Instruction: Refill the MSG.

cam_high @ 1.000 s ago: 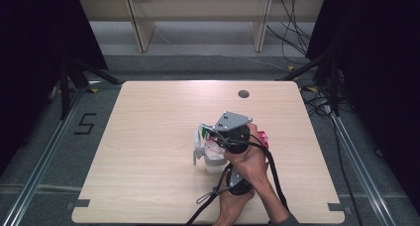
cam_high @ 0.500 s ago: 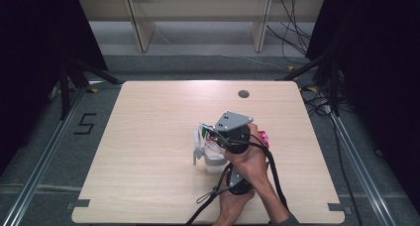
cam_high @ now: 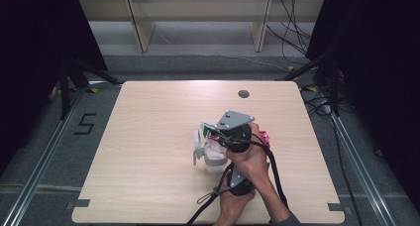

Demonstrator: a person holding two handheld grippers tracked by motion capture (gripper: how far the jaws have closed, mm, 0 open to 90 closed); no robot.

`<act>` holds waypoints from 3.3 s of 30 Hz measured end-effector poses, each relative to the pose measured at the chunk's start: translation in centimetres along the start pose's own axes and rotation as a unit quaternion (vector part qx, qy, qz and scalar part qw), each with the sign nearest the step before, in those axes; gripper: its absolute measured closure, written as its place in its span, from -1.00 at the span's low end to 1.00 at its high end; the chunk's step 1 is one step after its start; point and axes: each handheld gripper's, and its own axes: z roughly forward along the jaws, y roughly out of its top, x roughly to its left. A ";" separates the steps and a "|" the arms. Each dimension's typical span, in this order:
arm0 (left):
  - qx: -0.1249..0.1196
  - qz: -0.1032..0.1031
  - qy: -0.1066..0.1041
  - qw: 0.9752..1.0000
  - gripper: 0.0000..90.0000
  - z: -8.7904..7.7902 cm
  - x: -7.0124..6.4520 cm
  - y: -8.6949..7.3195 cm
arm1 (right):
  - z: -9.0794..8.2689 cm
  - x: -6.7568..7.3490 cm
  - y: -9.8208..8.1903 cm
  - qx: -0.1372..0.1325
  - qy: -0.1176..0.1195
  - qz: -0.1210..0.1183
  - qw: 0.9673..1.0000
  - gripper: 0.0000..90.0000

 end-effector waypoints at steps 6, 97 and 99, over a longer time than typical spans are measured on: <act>0.015 0.010 -0.008 1.000 0.75 0.1 0.1 -0.2 | 0.2 -0.5 -0.2 -0.001 0.004 0.005 1.000 1.00; -0.047 -0.053 0.003 0.998 0.75 0.6 -0.7 0.1 | 0.1 0.3 0.3 0.006 0.011 -0.015 1.000 1.00; -0.047 -0.053 0.002 0.997 0.74 0.6 -0.7 0.1 | 0.2 0.4 0.2 0.009 0.010 -0.015 1.000 1.00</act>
